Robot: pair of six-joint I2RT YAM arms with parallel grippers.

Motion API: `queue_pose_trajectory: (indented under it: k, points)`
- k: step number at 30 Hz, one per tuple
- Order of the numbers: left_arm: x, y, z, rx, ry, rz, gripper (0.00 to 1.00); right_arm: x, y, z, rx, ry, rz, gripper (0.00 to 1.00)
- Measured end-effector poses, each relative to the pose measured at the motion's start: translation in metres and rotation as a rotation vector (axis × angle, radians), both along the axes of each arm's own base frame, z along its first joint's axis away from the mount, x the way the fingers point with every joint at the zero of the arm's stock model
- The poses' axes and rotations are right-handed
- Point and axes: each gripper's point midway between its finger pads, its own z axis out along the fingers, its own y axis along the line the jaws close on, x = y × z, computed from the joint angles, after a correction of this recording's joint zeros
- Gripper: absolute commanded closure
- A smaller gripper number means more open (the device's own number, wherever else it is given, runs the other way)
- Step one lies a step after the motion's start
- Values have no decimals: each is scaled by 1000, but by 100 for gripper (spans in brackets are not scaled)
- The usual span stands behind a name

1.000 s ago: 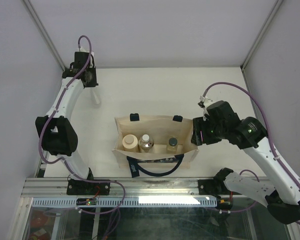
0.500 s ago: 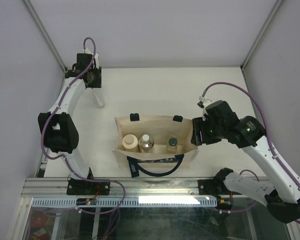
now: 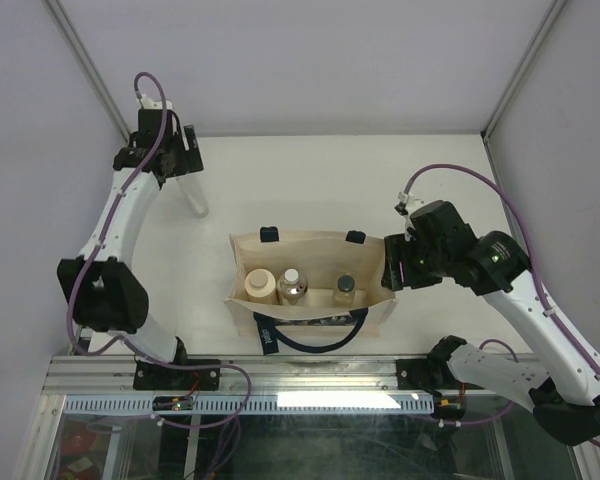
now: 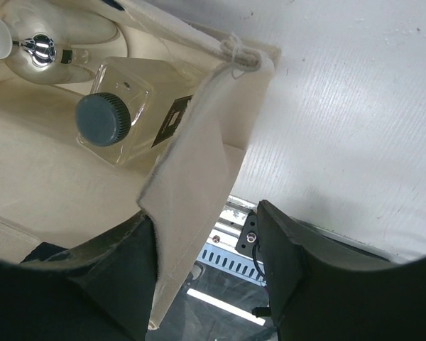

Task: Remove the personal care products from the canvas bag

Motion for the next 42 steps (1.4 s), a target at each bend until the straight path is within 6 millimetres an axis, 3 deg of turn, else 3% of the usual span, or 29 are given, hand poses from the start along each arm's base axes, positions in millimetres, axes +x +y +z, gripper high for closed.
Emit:
queue_pose_trajectory:
  k: [5,9,13,14,20,24,27,31,37,42]
  points:
    - [-39,-24,71,-67,-167,-22,22,-1,0,2,17,-3,-18,43]
    - [-67,-50,115,-121,-277,-88,16,-4,-1,5,37,-12,-33,45]
    - [-93,-103,138,-233,-325,-227,10,-7,-2,5,55,-9,-50,49]
    - [-103,-127,140,-273,-325,-284,8,-9,-2,3,60,-3,-53,50]
    - [-166,-242,119,-399,-245,-591,8,-23,-2,-6,100,32,-62,55]
    - [-222,-292,95,-428,-190,-776,8,-37,-3,-14,143,62,-76,55]
    - [-260,-313,85,-444,-159,-882,9,-47,-4,-21,176,90,-97,55]
    - [-291,-328,76,-450,-139,-971,10,-58,-4,-34,201,144,-131,55]
    - [-328,-351,48,-392,-87,-1056,10,-62,0,-45,215,192,-160,55]
    - [-337,-364,1,-245,-7,-991,8,-59,1,-47,201,199,-165,54]
